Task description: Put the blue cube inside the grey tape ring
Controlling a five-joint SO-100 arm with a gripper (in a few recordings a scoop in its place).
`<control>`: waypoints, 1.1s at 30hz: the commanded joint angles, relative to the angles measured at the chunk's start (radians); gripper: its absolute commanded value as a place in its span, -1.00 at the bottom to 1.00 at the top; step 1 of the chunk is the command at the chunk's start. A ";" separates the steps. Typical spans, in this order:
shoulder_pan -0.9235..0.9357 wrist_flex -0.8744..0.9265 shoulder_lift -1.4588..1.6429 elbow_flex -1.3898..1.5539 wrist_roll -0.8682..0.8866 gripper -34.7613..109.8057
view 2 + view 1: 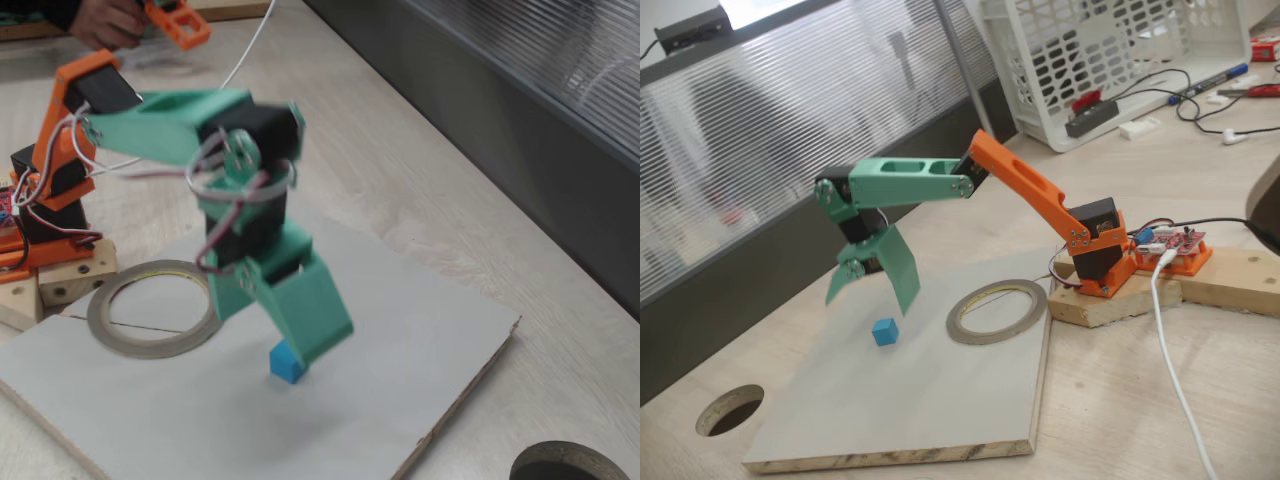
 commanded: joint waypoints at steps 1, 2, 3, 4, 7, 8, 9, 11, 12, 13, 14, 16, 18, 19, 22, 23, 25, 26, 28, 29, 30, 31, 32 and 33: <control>0.012 0.018 -0.061 -0.011 0.009 0.80; 0.012 0.018 -0.072 -0.011 0.009 0.80; 0.012 0.018 -0.077 -0.011 0.009 0.80; 0.012 0.018 -0.077 -0.011 0.009 0.80; 0.012 0.017 -0.077 -0.012 0.009 0.80; 0.012 0.017 -0.080 -0.012 0.009 0.80; 0.012 0.017 -0.083 -0.012 0.009 0.80; 0.012 0.011 -0.087 -0.014 0.009 0.80; 0.012 -0.005 -0.089 -0.014 0.009 0.80; 0.012 -0.031 -0.083 -0.014 0.009 0.80; 0.012 -0.061 -0.077 -0.014 0.009 0.80; 0.012 -0.121 -0.075 -0.012 0.009 0.80; 0.012 -0.143 -0.075 -0.011 0.009 0.80; 0.012 -0.152 -0.075 -0.011 0.009 0.80; 0.012 -0.152 -0.075 -0.011 0.009 0.80; 0.012 -0.152 -0.075 -0.011 0.009 0.80; 0.012 -0.150 -0.077 -0.011 0.009 0.80; 0.012 -0.143 -0.077 -0.011 0.009 0.80; 0.012 -0.143 -0.081 -0.009 0.009 0.80; 0.012 -0.143 -0.080 -0.009 0.009 0.80; 0.012 -0.143 -0.078 -0.009 0.009 0.80; 0.012 -0.143 -0.077 -0.009 0.009 0.80; 0.012 -0.149 -0.077 -0.009 0.009 0.80; 0.012 -0.150 -0.075 -0.011 0.009 0.80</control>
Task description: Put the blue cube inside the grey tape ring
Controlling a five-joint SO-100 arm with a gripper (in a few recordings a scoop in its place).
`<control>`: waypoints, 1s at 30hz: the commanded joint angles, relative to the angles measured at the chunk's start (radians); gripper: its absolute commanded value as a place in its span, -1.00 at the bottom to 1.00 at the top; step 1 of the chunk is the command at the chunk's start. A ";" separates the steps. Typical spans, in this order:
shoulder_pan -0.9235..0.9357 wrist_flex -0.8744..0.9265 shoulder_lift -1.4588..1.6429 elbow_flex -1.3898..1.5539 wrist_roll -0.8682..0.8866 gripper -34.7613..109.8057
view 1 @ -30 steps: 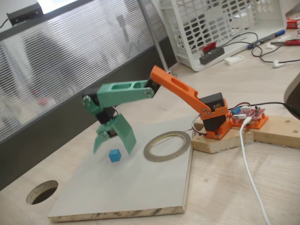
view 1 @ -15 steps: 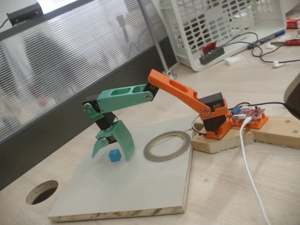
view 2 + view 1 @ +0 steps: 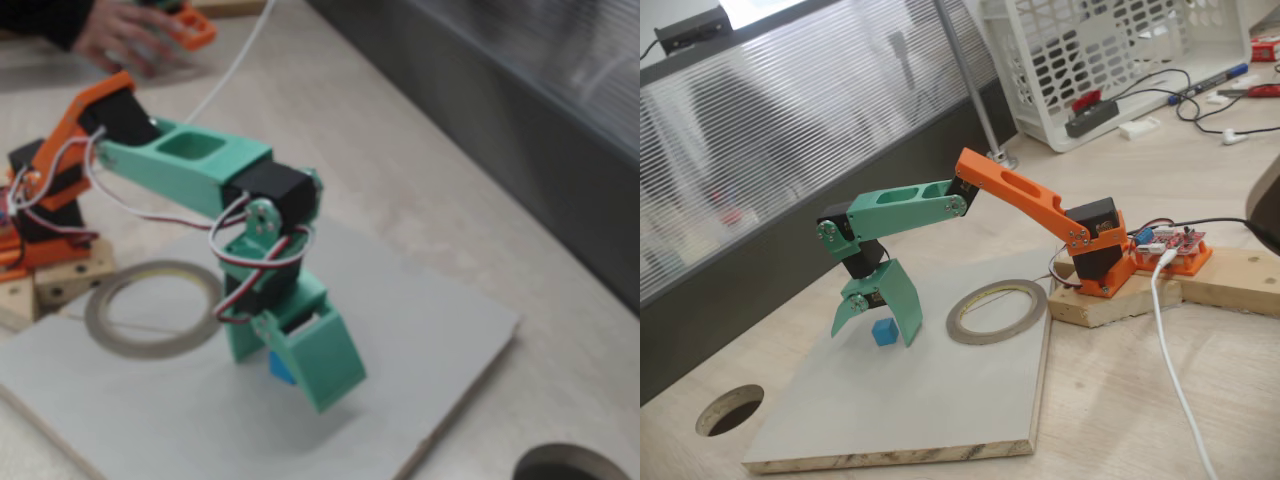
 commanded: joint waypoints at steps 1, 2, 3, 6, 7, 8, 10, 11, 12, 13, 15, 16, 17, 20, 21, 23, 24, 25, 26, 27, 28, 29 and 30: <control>0.008 0.000 0.031 -0.011 0.003 0.80; 0.008 0.000 0.031 -0.011 0.002 0.80; 0.008 -0.002 0.031 -0.011 0.002 0.80; 0.008 0.009 0.031 -0.011 0.000 0.80; 0.008 0.002 0.031 -0.011 0.000 0.80; 0.008 0.000 0.031 -0.011 0.000 0.80; 0.006 -0.002 0.031 -0.011 -0.002 0.80; 0.006 -0.002 0.031 -0.011 -0.002 0.80; 0.006 -0.002 0.031 -0.011 -0.002 0.80; 0.006 -0.002 0.031 -0.011 -0.002 0.80; 0.006 -0.002 0.031 -0.011 -0.002 0.79; 0.008 -0.002 0.031 -0.011 -0.002 0.76; 0.008 -0.002 0.031 -0.012 -0.002 0.73; 0.008 -0.003 0.032 -0.014 -0.002 0.58; 0.008 -0.003 0.032 -0.014 -0.002 0.52; 0.008 -0.003 0.032 -0.014 -0.002 0.40; 0.008 -0.003 0.032 -0.014 -0.002 0.34; 0.008 -0.003 0.032 -0.014 -0.002 0.28; 0.008 -0.003 0.034 -0.014 -0.002 0.22; 0.008 -0.003 0.034 -0.017 -0.002 0.16; 0.008 -0.003 0.034 -0.026 -0.002 0.10; 0.008 -0.003 0.034 -0.043 -0.002 0.05; 0.008 -0.003 0.034 -0.064 -0.002 -0.01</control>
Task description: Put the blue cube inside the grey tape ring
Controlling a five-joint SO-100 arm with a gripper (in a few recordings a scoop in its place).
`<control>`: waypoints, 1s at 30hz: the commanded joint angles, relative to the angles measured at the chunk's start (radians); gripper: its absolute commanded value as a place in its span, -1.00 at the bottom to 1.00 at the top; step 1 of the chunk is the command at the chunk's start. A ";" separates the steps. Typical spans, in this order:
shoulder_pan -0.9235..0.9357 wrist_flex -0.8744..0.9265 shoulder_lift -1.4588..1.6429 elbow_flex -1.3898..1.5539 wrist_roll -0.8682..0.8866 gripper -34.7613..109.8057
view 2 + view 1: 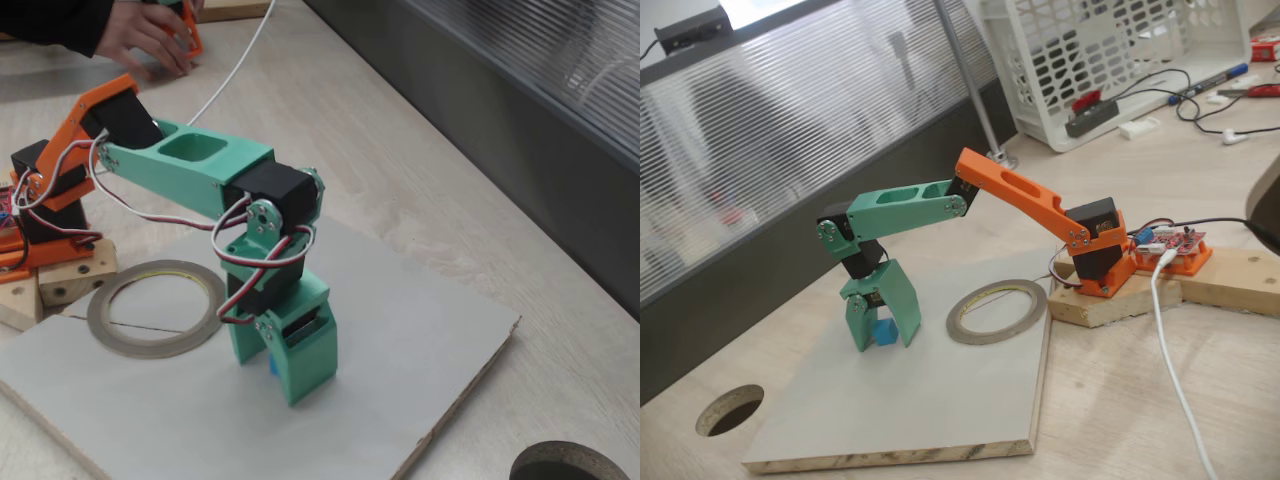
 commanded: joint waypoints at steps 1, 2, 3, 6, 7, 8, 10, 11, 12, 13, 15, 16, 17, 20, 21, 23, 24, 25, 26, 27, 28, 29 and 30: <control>0.009 0.003 0.034 -0.064 0.006 -0.06; 0.009 0.003 0.032 -0.092 0.006 -0.12; 0.009 0.003 0.032 -0.120 0.006 -0.17; 0.009 0.003 0.018 -0.193 0.006 -0.32; 0.009 0.003 0.017 -0.207 0.006 -0.37; 0.009 0.003 0.017 -0.216 0.008 -0.41; 0.009 0.003 0.017 -0.219 0.011 -0.46; 0.009 0.003 0.017 -0.219 0.012 -0.48; 0.009 0.003 0.015 -0.219 0.012 -0.48; 0.009 0.003 0.015 -0.219 0.012 -0.48; 0.009 0.003 0.015 -0.219 0.012 -0.48; 0.009 0.003 0.015 -0.219 0.014 -0.48; 0.009 0.005 0.015 -0.218 0.014 -0.48; 0.009 0.005 0.015 -0.218 0.014 -0.48; 0.009 0.005 0.015 -0.218 0.014 -0.48; 0.009 0.005 0.029 -0.218 0.014 -0.48; 0.009 0.005 0.032 -0.219 0.014 -0.48; 0.009 0.005 0.034 -0.221 0.014 -0.48; 0.009 0.005 0.037 -0.221 0.011 -0.48; 0.009 0.005 0.051 -0.221 0.014 -0.48; 0.009 0.005 0.074 -0.221 0.014 -0.48; 0.009 0.005 0.103 -0.221 0.014 -0.48; 0.009 0.005 0.130 -0.221 0.014 -0.48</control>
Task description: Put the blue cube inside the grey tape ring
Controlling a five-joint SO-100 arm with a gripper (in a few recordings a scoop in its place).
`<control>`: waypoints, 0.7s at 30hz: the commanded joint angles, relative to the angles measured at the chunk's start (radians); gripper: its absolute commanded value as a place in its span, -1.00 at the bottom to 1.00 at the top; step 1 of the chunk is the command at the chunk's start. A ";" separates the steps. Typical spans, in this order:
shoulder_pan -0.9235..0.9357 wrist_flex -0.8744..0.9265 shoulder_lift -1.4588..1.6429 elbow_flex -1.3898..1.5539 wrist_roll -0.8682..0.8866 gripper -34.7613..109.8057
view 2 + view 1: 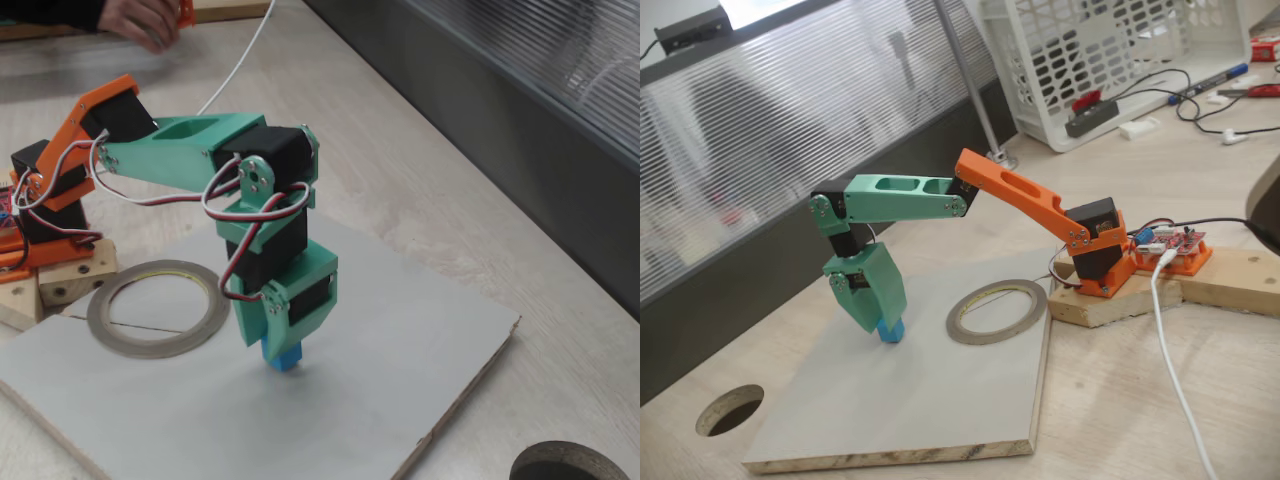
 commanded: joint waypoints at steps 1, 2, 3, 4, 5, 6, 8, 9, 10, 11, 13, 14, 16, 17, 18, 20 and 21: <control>0.009 -0.003 0.144 -0.028 0.005 -0.48; 0.009 0.003 0.169 -0.028 0.005 -0.48; 0.009 0.008 0.196 -0.028 0.005 -0.48; 0.009 0.009 0.222 -0.026 0.005 -0.49; 0.009 0.009 0.247 -0.026 0.005 -0.49; 0.009 0.009 0.268 -0.026 0.003 -0.49; 0.009 0.009 0.284 -0.026 0.002 -0.49; 0.009 0.009 0.285 -0.017 0.000 -0.49; 0.009 0.009 0.281 -0.017 0.000 -0.49; 0.009 0.009 0.279 -0.015 0.002 -0.49; 0.009 0.009 0.278 -0.015 0.003 -0.49; 0.009 0.009 0.278 -0.015 0.005 -0.49; 0.009 0.009 0.278 -0.014 0.005 -0.49; 0.009 0.008 0.278 -0.014 0.005 -0.49; 0.009 0.008 0.278 -0.014 0.005 -0.49; 0.009 0.009 0.281 -0.014 0.002 -0.49; 0.009 0.009 0.287 -0.012 0.002 -0.49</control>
